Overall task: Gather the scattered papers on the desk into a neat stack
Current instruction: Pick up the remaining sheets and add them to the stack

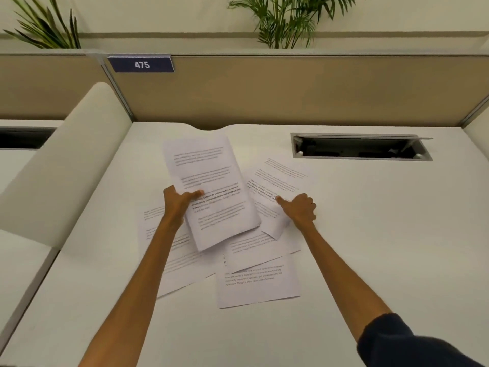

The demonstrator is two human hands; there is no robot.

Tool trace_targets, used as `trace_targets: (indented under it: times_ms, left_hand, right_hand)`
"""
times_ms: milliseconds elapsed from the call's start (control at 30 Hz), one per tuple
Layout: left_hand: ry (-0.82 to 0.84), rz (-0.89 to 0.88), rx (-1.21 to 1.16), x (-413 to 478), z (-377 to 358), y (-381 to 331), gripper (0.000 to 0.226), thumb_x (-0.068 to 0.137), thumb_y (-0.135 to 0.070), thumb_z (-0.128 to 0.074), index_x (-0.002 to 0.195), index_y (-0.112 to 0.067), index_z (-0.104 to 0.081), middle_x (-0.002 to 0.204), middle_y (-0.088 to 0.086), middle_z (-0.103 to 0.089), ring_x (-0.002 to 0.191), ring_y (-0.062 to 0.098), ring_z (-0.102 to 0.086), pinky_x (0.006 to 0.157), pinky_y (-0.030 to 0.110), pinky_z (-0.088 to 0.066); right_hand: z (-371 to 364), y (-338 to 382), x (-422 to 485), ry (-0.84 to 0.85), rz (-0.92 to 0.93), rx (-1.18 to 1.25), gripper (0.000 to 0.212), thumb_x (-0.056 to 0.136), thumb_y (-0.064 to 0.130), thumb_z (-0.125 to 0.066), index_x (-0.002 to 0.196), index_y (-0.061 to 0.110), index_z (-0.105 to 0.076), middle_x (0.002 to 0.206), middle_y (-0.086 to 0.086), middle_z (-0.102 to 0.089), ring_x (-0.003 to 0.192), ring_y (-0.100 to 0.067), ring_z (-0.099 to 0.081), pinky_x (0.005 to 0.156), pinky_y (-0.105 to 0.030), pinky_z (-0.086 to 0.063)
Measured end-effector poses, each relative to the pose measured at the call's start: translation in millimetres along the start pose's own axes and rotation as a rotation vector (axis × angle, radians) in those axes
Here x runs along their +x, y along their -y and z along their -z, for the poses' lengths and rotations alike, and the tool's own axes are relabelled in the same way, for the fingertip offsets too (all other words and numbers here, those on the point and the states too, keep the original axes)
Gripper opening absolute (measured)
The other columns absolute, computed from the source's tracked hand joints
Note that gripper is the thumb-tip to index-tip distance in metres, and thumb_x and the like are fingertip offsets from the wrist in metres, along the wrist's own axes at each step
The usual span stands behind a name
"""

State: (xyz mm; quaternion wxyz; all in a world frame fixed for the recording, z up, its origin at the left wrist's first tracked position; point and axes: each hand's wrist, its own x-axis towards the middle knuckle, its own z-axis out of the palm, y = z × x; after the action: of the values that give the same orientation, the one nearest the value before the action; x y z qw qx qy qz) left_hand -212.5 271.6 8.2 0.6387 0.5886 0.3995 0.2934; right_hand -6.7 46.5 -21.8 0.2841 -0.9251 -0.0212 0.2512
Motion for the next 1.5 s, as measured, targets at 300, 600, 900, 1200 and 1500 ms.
trace_targets:
  times_ms: [300,600,900,1200,1500]
  left_hand:
    - [-0.064,0.225,-0.004,-5,71,27,0.044,0.067,0.011,-0.082,0.106,-0.006,-0.071,0.100,0.007,-0.076,0.079,0.019,-0.077,0.069,0.042,-0.064]
    - [-0.016,0.294,-0.023,-15,83,34,0.053,0.067,0.016,-0.079,0.118,0.005,-0.066,0.114,0.020,-0.072,0.090,0.035,-0.073,0.060,0.037,-0.064]
    - [0.039,0.363,-0.003,-13,83,43,0.058,0.067,0.017,-0.079,0.121,0.002,-0.065,0.117,0.021,-0.071,0.083,0.029,-0.073,0.056,0.036,-0.063]
    - [0.104,0.408,0.037,-18,62,44,0.057,0.069,0.015,-0.077,0.124,0.004,-0.064,0.119,0.025,-0.069,0.101,0.041,-0.069,0.084,0.052,-0.058]
    - [0.012,0.447,0.035,-9,40,48,0.053,0.095,-0.052,-0.055,0.123,-0.007,-0.064,0.107,0.013,-0.070,0.091,0.032,-0.070,0.077,0.041,-0.059]
  right_hand:
    - [-40,21,-11,-0.171,0.026,-0.185,0.119,0.062,0.047,-0.088,0.150,0.008,-0.017,0.140,-0.018,-0.041,0.129,-0.033,-0.042,0.101,-0.050,-0.038]
    - [-34,19,-7,-0.156,0.026,0.273,0.093,0.079,0.009,-0.077,0.151,0.009,-0.019,0.130,-0.023,-0.059,0.116,-0.042,-0.060,0.095,-0.047,-0.050]
    - [10,26,-7,0.246,-0.236,1.056,0.056,0.077,-0.008,-0.077,0.129,-0.005,-0.057,0.131,-0.020,-0.063,0.113,-0.037,-0.064,0.097,-0.054,-0.052]
    - [29,46,-22,0.527,-0.084,1.368,0.051,0.090,0.000,-0.066,0.138,0.012,-0.053,0.133,-0.016,-0.063,0.123,-0.036,-0.059,0.098,-0.058,-0.051]
    - [8,37,-25,0.478,-0.024,1.078,0.053,0.081,-0.003,-0.074,0.132,0.001,-0.059,0.130,-0.018,-0.065,0.118,-0.036,-0.063,0.099,-0.054,-0.051]
